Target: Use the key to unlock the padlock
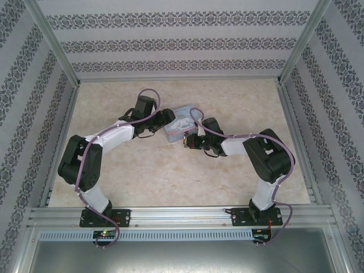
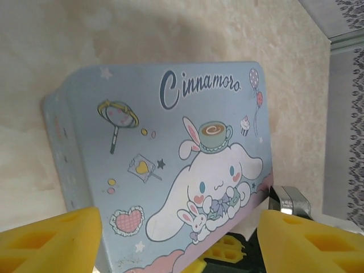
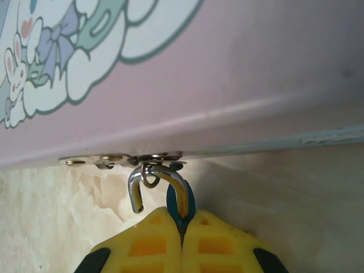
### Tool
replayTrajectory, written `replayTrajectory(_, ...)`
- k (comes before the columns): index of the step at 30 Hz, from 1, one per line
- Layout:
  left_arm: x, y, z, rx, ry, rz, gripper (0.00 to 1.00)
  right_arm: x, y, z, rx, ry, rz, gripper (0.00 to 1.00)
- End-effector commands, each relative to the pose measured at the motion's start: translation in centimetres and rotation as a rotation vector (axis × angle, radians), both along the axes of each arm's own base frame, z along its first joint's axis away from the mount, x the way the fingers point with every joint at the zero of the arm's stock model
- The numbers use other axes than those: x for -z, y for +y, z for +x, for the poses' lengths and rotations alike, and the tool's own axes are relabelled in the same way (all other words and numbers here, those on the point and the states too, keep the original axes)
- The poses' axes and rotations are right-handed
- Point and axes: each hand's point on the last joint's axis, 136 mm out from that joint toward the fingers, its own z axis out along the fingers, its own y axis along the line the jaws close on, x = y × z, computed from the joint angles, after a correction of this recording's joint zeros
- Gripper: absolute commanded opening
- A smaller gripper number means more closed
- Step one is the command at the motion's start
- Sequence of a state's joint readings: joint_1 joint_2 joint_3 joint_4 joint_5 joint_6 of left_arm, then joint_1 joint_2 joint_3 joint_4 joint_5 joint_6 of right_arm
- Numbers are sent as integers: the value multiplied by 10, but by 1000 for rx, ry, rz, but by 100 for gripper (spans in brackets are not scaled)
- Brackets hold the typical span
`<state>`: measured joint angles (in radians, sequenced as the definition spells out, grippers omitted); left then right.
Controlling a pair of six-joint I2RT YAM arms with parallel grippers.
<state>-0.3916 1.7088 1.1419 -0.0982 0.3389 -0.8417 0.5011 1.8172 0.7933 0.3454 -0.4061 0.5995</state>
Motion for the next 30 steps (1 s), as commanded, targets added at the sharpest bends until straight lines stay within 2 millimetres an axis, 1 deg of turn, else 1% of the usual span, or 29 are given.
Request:
replayTrajectory(1, 10, 14, -2, 41, 4, 206, 72, 13, -8, -9, 9, 45, -19, 0)
replayTrajectory(8, 30, 15, -13, 149, 20, 524, 72, 11, -11, -9, 37, 74, 14, 0)
replayTrajectory(11, 40, 14, -16, 174, 30, 603, 72, 12, -12, -10, 52, 86, 26, 0)
replayTrajectory(16, 57, 16, -20, 183, 63, 653, 72, 11, -13, -11, 78, 107, 46, 0)
replayTrajectory(20, 69, 13, -26, 201, 87, 668, 72, 12, -13, -11, 117, 141, 77, 0)
replayTrajectory(30, 92, 6, -44, 222, 134, 656, 70, 5, 5, -5, 249, 226, 258, 0)
